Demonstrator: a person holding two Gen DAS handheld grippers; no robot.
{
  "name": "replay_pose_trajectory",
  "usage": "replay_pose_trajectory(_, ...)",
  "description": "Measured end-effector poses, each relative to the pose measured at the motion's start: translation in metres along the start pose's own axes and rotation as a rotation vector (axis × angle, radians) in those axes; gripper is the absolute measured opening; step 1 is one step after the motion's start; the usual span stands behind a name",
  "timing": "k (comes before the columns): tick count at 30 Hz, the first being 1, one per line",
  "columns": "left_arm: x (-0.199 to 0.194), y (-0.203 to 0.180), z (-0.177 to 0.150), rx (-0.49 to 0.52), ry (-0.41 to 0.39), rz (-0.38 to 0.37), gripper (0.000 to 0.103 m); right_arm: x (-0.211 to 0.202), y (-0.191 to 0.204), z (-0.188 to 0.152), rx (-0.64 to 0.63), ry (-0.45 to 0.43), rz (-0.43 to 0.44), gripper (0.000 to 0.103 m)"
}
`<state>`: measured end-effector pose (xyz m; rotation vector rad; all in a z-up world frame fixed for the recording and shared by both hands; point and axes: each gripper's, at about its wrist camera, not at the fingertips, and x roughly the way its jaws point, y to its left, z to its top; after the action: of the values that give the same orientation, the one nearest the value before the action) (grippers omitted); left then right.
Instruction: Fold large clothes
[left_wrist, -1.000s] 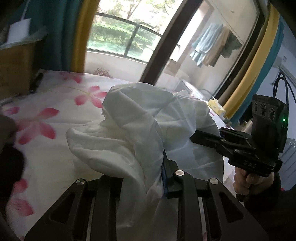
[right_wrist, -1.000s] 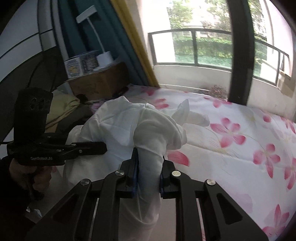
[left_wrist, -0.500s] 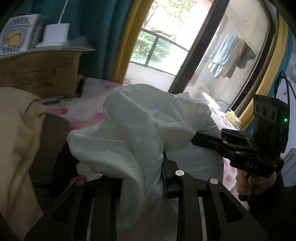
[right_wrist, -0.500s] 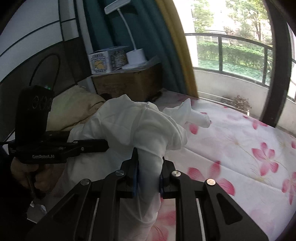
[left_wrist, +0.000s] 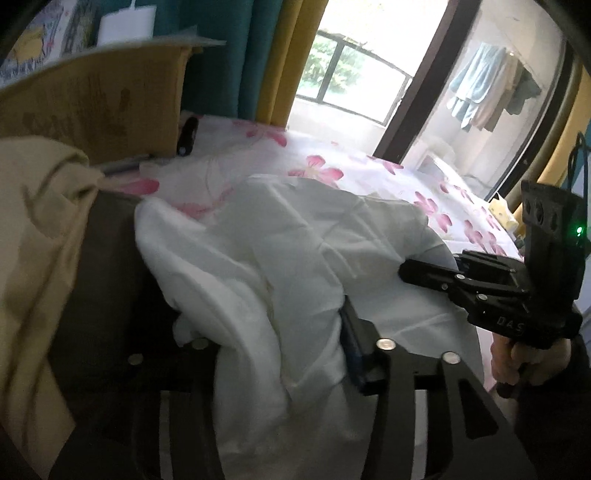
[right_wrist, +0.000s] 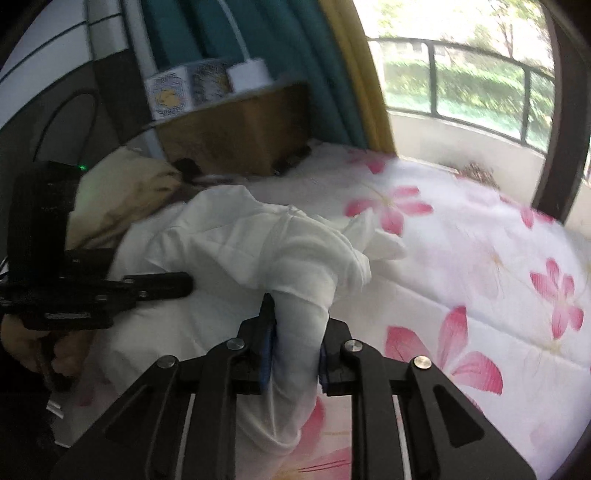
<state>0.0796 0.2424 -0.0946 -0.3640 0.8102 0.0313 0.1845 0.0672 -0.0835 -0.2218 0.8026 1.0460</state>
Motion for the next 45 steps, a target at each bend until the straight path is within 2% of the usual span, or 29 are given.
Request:
replay_pose_trajectory(6,0.001,-0.002,0.001,-0.005,0.027,-0.007,0.059,0.007,-0.014,-0.006,0.040,0.024,-0.011,0.023)
replay_pose_trajectory(11,-0.020,-0.006,0.002,0.012,-0.048,0.056,0.060,0.007,-0.021,-0.012,0.065,0.028,-0.027,0.025)
replay_pose_trajectory(14,-0.032,-0.007,0.003,0.017,-0.082,0.095,0.060,0.005,-0.026,-0.013,0.083,0.037,-0.030,0.031)
replay_pose_trajectory(17,-0.032,-0.004,0.002,0.013,-0.057,0.148,0.059,-0.002,-0.027,-0.014,0.089,0.039,-0.047,0.036)
replay_pose_trajectory(20,-0.024,0.007,-0.001,-0.032,-0.005,0.227,0.059,-0.007,-0.028,-0.015,0.097,0.041,-0.060,0.041)
replay_pose_trajectory(26,-0.025,0.006,-0.004,-0.014,0.008,0.276,0.059,-0.022,-0.033,-0.022,0.110,0.041,-0.071,0.051)
replay_pose_trajectory(37,-0.058,-0.004,-0.012,-0.050,-0.088,0.313,0.060,-0.044,-0.022,-0.035,0.106,0.045,-0.044,0.064)
replay_pose_trajectory(45,-0.056,-0.007,-0.037,-0.079,-0.033,0.334,0.060,-0.042,-0.012,-0.059,0.080,0.080,-0.045,0.070)
